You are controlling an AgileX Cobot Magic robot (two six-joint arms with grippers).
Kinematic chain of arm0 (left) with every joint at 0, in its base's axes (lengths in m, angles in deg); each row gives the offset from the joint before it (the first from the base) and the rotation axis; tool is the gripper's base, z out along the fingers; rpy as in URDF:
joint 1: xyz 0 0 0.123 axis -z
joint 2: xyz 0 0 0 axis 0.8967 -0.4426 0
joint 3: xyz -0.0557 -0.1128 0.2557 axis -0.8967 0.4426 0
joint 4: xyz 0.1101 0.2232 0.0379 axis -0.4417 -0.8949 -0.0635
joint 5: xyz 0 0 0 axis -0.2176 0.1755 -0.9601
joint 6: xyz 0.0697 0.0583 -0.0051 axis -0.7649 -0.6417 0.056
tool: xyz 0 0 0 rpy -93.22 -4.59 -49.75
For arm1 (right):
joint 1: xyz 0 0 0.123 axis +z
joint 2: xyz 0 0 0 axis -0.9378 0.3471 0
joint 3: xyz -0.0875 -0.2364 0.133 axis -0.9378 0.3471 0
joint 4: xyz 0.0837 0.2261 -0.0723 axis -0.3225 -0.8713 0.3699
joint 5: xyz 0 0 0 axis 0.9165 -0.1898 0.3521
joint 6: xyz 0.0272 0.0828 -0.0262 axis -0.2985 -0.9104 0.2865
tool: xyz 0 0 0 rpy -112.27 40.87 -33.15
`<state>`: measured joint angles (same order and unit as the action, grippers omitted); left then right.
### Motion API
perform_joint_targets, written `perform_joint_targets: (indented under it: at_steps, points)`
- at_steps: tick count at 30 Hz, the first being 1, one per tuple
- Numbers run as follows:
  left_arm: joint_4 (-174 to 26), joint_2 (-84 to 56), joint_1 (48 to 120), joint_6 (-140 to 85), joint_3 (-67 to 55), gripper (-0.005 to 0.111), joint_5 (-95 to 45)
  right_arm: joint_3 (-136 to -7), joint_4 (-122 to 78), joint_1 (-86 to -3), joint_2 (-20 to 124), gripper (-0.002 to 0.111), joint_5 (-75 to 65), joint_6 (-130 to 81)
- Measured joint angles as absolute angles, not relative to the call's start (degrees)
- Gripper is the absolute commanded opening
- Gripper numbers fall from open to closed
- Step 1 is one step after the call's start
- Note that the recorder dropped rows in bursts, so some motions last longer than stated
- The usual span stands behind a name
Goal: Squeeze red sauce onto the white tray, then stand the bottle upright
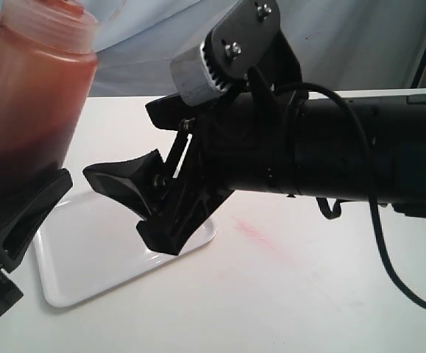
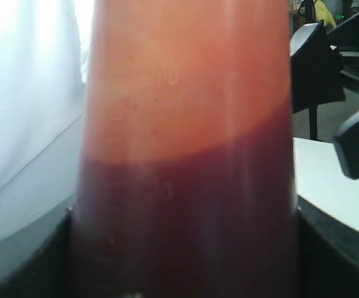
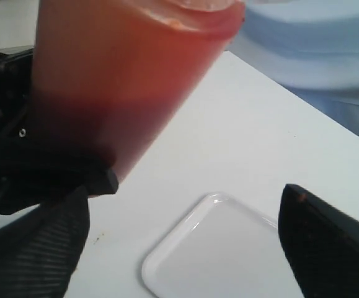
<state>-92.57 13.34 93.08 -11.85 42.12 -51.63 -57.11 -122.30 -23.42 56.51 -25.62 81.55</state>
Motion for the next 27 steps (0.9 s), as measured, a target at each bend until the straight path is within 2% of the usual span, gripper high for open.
perform_joint_targets:
  at_steps: [15, 27]
  points:
    - [-97.7, -1.8, 93.1, -7.9, 44.9, 0.000, -76.6, -57.1, -122.2, -23.5, 56.5, 0.076, -30.4, 82.1]
    - [-100.2, -12.1, 93.0, -7.5, 44.9, 0.000, -87.7, -57.1, -122.2, -23.5, 56.5, 0.076, -29.9, 84.5]
